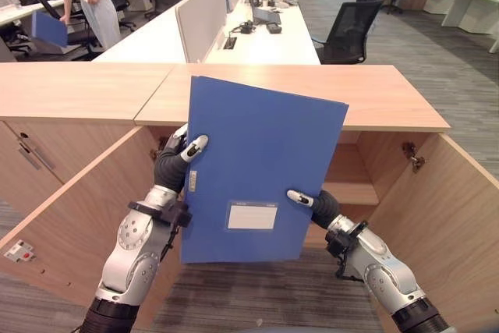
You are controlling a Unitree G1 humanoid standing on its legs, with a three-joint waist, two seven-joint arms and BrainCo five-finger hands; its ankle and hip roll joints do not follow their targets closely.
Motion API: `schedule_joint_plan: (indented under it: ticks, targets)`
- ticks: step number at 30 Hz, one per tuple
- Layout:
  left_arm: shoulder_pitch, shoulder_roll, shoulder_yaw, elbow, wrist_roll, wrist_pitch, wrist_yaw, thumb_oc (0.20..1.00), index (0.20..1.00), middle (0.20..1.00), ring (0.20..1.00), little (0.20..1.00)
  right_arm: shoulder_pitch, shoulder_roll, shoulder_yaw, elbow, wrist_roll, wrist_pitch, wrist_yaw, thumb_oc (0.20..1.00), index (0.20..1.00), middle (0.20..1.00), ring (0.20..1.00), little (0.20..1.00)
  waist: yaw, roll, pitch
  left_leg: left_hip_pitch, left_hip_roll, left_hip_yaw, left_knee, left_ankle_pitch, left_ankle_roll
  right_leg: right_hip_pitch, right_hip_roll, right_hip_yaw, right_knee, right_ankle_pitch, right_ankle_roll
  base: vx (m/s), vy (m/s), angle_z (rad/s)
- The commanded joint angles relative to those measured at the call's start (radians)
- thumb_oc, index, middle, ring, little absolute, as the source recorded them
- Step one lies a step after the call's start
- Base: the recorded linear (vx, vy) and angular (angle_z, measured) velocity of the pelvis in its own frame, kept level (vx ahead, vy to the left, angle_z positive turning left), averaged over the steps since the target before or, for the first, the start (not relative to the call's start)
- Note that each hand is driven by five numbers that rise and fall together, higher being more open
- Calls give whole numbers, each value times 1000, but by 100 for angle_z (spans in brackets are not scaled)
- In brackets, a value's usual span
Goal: Put the empty folder in the office cabinet
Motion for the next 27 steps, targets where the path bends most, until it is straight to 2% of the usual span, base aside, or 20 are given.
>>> schedule_joint_plan:
  ticks: [1,7,8,11,16,19,24,25,27]
  targets:
    - [-26,-5,-23,-6,29,-29,-77,1000,1000,1000,1000,1000,-76,40,8,-10,-119,-21,35,200,200,200,200,200,-10,-22,-6,-21,-16,-26,4,-44,9,28,-6,43,41,-106,46,0,0,0]
    - [75,1,91,114,124,-51,-54,1000,1000,1000,1000,1000,19,62,-99,108,-241,-46,-36,200,200,200,200,200,-12,-20,-2,-23,-12,-28,4,-43,5,27,-1,40,40,-108,44,0,0,0]
    - [83,9,119,166,143,-71,-64,1000,1000,1000,1000,1000,41,68,-119,138,-243,-49,-38,200,200,200,200,200,-12,-19,0,-26,-10,-30,4,-40,3,27,2,38,38,-108,43,-9,-15,3]
    - [117,-9,155,271,107,-61,-127,1000,1000,1000,1000,1000,82,74,-143,177,-246,-42,-14,200,200,200,200,200,-9,-17,0,-28,-8,-30,4,-36,-1,27,4,36,34,-108,44,-9,-15,5]
    - [168,-29,143,441,90,-14,-196,1000,1000,1000,1000,1000,111,78,-145,232,-272,-46,3,200,200,200,200,200,-8,-9,4,-31,-4,-33,4,-30,-3,26,8,34,28,-105,44,-6,-8,0]
    - [230,-14,110,590,178,-4,-244,1000,1000,1000,1000,1000,148,82,-163,302,-299,-41,7,200,200,200,200,200,-10,-1,10,-41,0,-34,4,-20,-6,19,13,31,23,-102,44,-33,-38,0]
    - [232,-24,72,762,288,-19,-211,1000,1000,1000,1000,1000,153,107,-184,380,-271,-46,-30,200,200,200,200,200,-11,5,10,-48,0,-35,4,-14,-7,17,15,28,22,-102,43,-4,-8,1]
    - [223,-43,55,855,321,-20,-184,1000,1000,1000,1000,1000,148,132,-195,409,-223,-53,-63,200,200,200,200,200,-12,6,12,-52,2,-37,4,-12,-8,15,17,28,22,-103,41,-12,-32,3]
    - [220,-50,50,883,329,-20,-176,1000,1000,1000,1000,1000,143,143,-201,417,-203,-57,-75,200,200,200,200,200,-11,7,13,-52,2,-38,4,-11,-9,14,18,27,23,-104,40,-7,-17,1]
